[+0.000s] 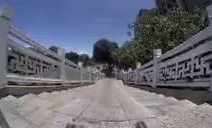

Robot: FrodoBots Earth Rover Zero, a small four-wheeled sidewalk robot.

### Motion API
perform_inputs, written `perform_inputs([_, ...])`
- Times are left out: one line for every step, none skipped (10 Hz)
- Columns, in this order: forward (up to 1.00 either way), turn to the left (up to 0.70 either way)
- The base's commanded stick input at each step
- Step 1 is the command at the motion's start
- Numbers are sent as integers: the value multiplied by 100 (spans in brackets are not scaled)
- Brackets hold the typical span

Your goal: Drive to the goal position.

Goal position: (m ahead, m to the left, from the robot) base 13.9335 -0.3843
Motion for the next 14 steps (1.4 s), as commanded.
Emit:
perform_inputs([70,0])
perform_inputs([70,0])
perform_inputs([70,0])
perform_inputs([70,0])
perform_inputs([70,0])
perform_inputs([70,0])
perform_inputs([70,0])
perform_inputs([70,0])
perform_inputs([70,0])
perform_inputs([70,0])
perform_inputs([70,0])
perform_inputs([70,0])
perform_inputs([70,0])
perform_inputs([70,0])
